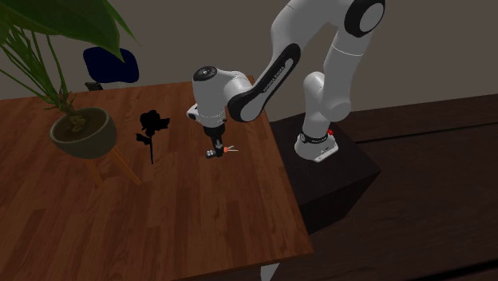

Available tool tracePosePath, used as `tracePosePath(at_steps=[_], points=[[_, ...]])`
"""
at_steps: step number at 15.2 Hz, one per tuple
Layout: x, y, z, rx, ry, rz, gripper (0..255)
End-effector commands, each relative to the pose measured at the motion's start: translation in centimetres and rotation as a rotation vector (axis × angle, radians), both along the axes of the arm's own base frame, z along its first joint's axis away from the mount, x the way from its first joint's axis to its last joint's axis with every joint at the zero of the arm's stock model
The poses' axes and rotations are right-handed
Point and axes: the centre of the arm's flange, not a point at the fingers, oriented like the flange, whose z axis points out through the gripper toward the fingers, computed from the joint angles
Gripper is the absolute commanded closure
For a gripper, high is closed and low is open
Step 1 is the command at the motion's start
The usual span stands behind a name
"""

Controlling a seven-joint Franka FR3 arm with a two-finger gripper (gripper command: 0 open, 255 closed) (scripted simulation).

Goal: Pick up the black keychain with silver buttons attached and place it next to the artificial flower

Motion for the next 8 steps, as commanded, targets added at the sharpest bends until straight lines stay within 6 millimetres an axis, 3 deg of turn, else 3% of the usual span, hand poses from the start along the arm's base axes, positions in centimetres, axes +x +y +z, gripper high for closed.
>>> tracePosePath(at_steps=[1,7,8], points=[[-0.06,0.01,-0.23,0.000,0.000,0.000,255],[-0.06,0.01,-0.23,0.000,0.000,0.000,255],[-0.06,0.01,-0.23,0.000,0.000,0.000,0]])
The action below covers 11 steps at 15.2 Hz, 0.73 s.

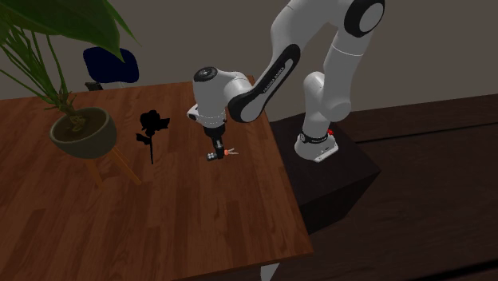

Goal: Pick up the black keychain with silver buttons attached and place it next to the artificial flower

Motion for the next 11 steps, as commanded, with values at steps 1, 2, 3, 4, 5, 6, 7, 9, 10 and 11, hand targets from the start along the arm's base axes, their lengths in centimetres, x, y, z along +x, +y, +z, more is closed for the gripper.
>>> tracePosePath(at_steps=[1,2,3,4,5,6,7,9,10,11], points=[[0.0,0.0,0.0,0.000,0.000,0.000,0],[0.0,0.0,0.0,0.000,0.000,0.000,0],[0.0,0.0,0.0,0.000,0.000,0.000,0],[0.0,0.0,0.0,0.000,0.000,0.000,0],[0.0,0.0,0.0,0.000,0.000,0.000,0],[0.0,0.0,1.3,0.000,0.000,0.000,0],[0.0,0.0,2.6,0.000,0.000,0.000,0],[0.0,0.0,5.0,0.000,0.000,0.000,0],[0.0,0.0,5.0,0.000,0.000,0.000,0],[0.0,0.0,5.0,0.000,0.000,0.000,0]])
